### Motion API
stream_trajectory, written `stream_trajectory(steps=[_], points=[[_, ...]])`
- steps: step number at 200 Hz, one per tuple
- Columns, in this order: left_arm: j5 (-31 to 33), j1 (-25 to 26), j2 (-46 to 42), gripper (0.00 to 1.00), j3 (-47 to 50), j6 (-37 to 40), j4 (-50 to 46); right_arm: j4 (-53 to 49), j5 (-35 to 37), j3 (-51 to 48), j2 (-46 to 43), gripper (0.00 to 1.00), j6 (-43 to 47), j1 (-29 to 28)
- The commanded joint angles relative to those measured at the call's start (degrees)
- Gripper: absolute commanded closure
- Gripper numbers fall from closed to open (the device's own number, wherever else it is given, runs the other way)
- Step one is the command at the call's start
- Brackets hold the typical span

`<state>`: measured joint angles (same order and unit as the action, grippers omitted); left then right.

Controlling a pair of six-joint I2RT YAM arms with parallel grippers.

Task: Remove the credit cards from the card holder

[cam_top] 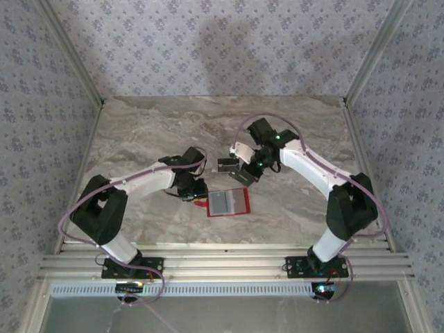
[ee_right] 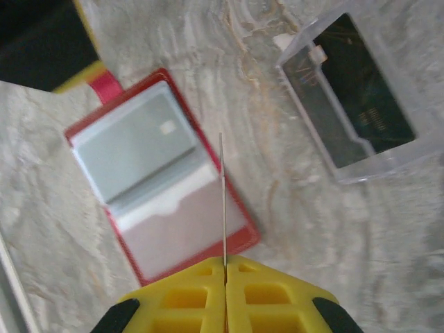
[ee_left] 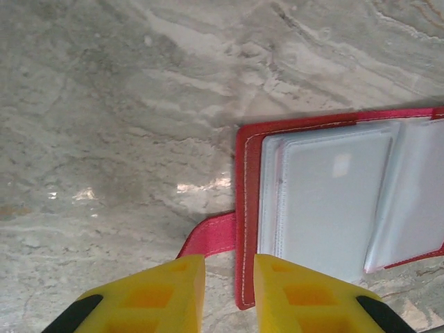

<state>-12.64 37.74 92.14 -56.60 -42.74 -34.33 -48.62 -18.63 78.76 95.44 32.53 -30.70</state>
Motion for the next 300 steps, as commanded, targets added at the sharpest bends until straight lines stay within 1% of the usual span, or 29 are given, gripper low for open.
stream_trajectory(steps=[1, 81, 128, 167, 197, 300], points=[[-0.76, -0.74, -2.88, 0.74, 1.30, -0.40, -0.08, -9.84, 4.14, 6.26, 4.53, 0.92, 13.77, 0.38], [0.16, -2.23, -8.06, 0.74, 4.41, -0.95, -0.92, -17.20, 6.05, 25.80, 17.45, 0.94, 24.94, 0.13], [1.05, -3.00, -10.89, 0.73, 5.61, -1.76, -1.61, -20.78, 5.57, 37.19, 25.32, 0.95, 27.80, -0.38], [1.46, -3.80, -12.46, 0.73, 6.50, -2.13, -2.13, -23.15, 4.77, 43.78, 30.41, 0.95, 29.09, -0.89], [1.61, -4.28, -13.13, 0.73, 6.85, -2.17, -2.48, -23.54, 5.19, 45.73, 32.82, 0.95, 29.90, -0.97], [1.62, -4.68, -13.48, 0.74, 7.82, -2.36, -2.25, -23.05, 5.45, 46.13, 37.27, 0.95, 30.30, -1.48]])
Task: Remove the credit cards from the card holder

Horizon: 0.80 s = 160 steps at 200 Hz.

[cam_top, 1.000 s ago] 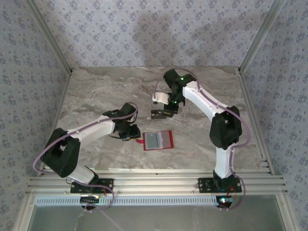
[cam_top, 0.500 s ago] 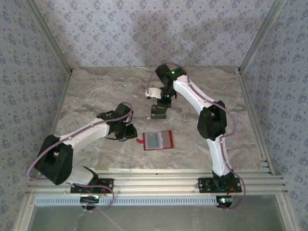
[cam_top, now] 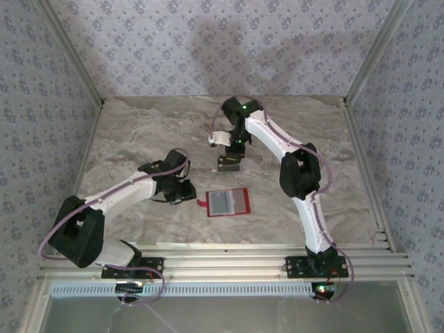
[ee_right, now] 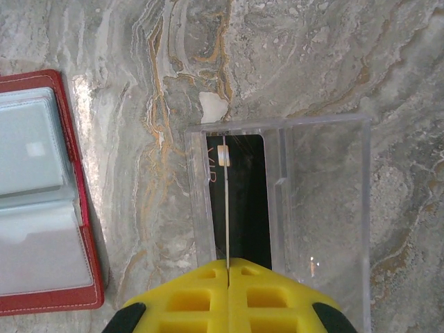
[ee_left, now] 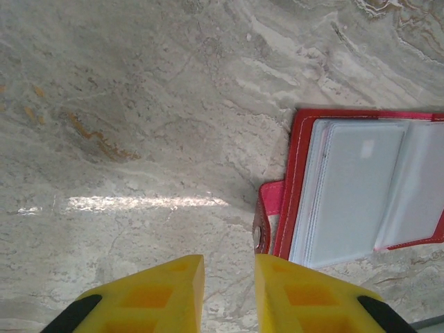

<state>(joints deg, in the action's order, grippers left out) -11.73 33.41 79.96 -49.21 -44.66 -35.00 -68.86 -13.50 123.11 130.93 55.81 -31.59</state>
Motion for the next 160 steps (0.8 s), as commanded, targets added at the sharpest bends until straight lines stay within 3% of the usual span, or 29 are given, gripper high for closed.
stream_trajectory(steps=[1, 78, 120, 160], points=[[0.68, -0.36, -1.30, 0.74, 0.43, -0.47, -1.61, -2.84, 0.32, 1.78, 1.82, 0.95, 6.98, -0.58], [0.30, -0.43, -0.80, 0.73, 0.36, -0.14, -1.36, -2.27, -0.17, 2.57, 3.96, 0.93, 4.74, -1.54], [0.04, -0.39, -0.37, 0.73, -0.25, 0.11, -1.43, -2.07, 1.98, 2.57, 4.05, 0.77, 4.64, -1.55], [-0.29, -0.43, -0.16, 0.73, -0.69, 0.26, -1.52, -0.59, 3.92, 2.52, 2.59, 0.73, 4.31, -1.18]])
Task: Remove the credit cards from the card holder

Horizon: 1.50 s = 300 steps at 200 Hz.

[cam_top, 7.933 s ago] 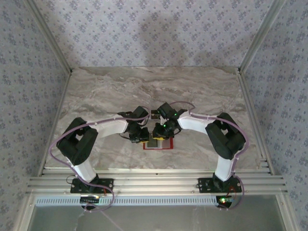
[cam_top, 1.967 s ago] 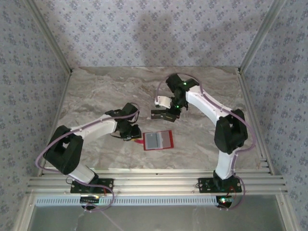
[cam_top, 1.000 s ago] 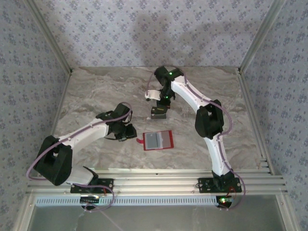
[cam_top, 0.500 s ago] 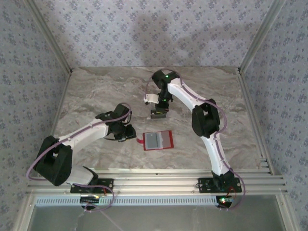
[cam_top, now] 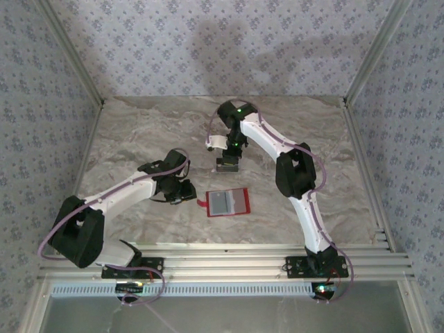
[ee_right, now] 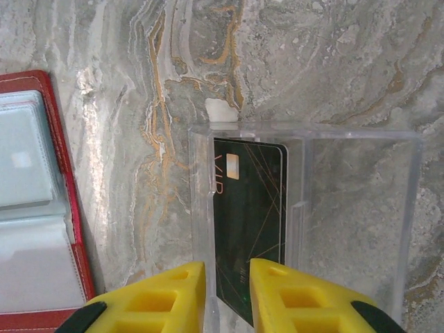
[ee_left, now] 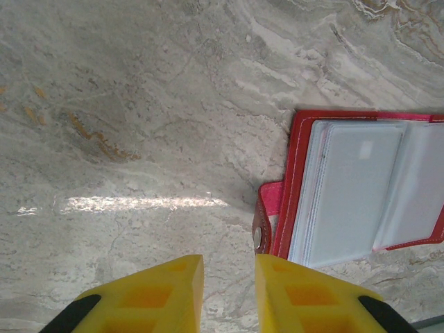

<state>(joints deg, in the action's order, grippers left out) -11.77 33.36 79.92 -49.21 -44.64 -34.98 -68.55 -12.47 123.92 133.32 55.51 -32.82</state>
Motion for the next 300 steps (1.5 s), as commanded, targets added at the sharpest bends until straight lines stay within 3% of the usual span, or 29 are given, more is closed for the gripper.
stream_trajectory(steps=[1, 71, 190, 270, 300], points=[[-0.26, -0.35, -0.16, 0.73, -0.70, 0.25, -1.56, -0.85, 2.94, 1.69, 0.11, 0.73, 4.57, 0.04], [-1.06, 0.36, 1.04, 0.73, -3.82, 1.88, -2.31, 6.33, 1.70, -4.03, -7.56, 0.70, -5.30, 1.14], [-1.50, 3.54, 9.40, 0.73, -9.58, 2.22, 1.47, 33.90, 1.68, -42.46, -34.72, 0.69, -52.22, 2.67], [-3.94, -3.23, 8.29, 0.73, -6.12, 3.70, 4.09, 33.76, -9.02, -52.45, -38.56, 0.72, -79.35, -1.91], [-4.58, -6.58, 6.07, 0.73, -3.92, 4.69, 4.13, 33.84, -12.05, -53.46, -36.64, 0.71, -83.88, -4.14]])
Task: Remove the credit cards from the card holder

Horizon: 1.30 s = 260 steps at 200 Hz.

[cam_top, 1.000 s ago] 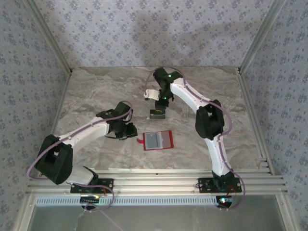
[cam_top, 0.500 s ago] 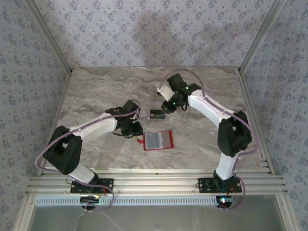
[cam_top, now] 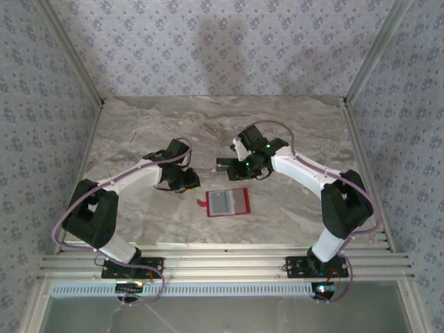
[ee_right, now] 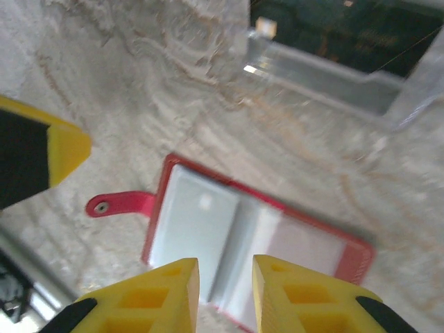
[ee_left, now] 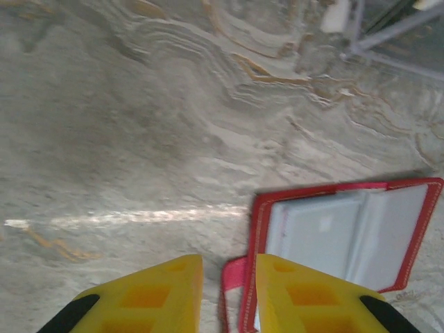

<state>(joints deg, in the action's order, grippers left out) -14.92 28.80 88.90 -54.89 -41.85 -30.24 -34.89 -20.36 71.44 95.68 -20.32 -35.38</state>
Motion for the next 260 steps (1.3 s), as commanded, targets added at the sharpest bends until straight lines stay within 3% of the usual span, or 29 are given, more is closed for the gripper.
stream_trajectory(steps=[1, 50, 109, 179, 260], points=[[-1.43, -2.09, -2.97, 0.73, 1.83, 1.87, -0.61, 0.22, -4.16, -1.01, 1.04, 0.71, -8.15, -1.69], [-2.46, -6.48, -6.30, 0.73, 5.31, 3.24, -0.65, 3.68, -4.60, -1.22, 5.56, 0.70, -12.61, -6.75], [-3.36, -8.01, -8.18, 0.73, 7.44, 4.04, -0.70, 5.45, -3.49, 0.34, 10.71, 0.66, -15.29, -11.32], [-4.57, -8.06, -8.09, 0.72, 7.92, 4.42, -0.18, 6.26, -1.95, 1.11, 14.96, 0.63, -17.53, -12.67], [-5.05, -7.88, -7.87, 0.71, 6.95, 4.14, 0.01, -2.13, 6.28, 1.74, 14.54, 0.62, -16.24, -13.05]])
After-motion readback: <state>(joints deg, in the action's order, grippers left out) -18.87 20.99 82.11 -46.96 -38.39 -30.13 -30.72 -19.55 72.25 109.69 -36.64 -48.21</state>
